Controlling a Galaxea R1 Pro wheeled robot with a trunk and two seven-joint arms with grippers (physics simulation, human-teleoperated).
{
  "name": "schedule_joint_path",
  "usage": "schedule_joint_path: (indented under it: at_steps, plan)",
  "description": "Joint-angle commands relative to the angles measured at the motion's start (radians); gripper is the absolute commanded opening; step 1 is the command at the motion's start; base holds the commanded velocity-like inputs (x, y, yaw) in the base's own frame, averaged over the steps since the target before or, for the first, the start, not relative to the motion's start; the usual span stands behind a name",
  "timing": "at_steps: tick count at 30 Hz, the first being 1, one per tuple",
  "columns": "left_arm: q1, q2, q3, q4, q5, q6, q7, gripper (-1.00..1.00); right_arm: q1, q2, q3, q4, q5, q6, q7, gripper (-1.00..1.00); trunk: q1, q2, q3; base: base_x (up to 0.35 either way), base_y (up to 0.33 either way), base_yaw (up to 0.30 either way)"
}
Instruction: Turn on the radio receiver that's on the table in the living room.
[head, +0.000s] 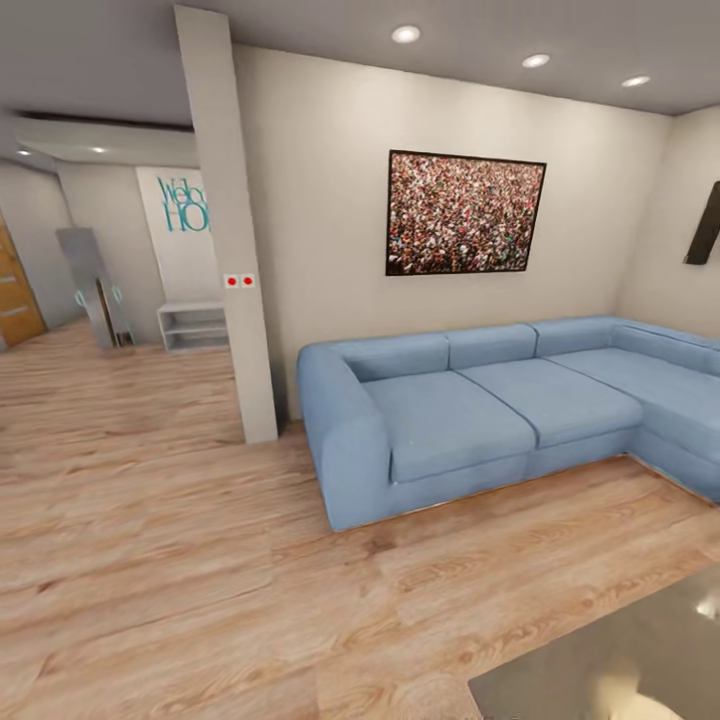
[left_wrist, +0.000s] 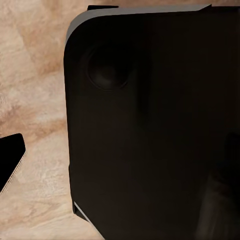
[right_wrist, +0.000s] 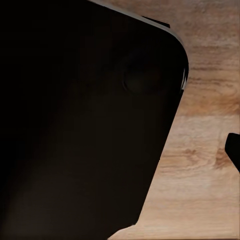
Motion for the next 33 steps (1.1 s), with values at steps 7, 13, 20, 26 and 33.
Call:
schedule_joint_path:
  at_steps: [7,13,20,26,33]
  plan:
    - [0.000,0.000,0.001,0.000,0.000,-0.001,0.000,1.00,0.000,0.000,0.000,0.000,0.000,0.001,0.002,1.00,0.000,0.000,0.000,0.000,0.000,-0.289]
    - [0.000,0.000,0.001,0.000,0.000,-0.002,0.000,1.00,0.000,0.000,0.000,0.000,0.000,0.002,0.002,1.00,0.000,0.000,0.000,0.000,0.000,-0.289]
    - [0.000,0.000,0.002,0.000,0.000,-0.002,0.000,1.00,0.000,0.000,0.000,0.000,0.000,0.000,0.001,1.00,0.000,0.000,0.000,0.000,0.000,-0.289]
    - [0.000,-0.001,0.002,0.000,0.000,-0.002,0.000,1.00,0.000,0.000,0.000,0.000,0.000,0.000,0.002,1.00,0.000,0.000,0.000,0.000,0.000,-0.289]
    - [0.000,0.000,0.002,0.000,0.000,-0.002,0.000,1.00,0.000,0.000,0.000,0.000,0.000,0.000,0.001,1.00,0.000,0.000,0.000,0.000,0.000,-0.289]
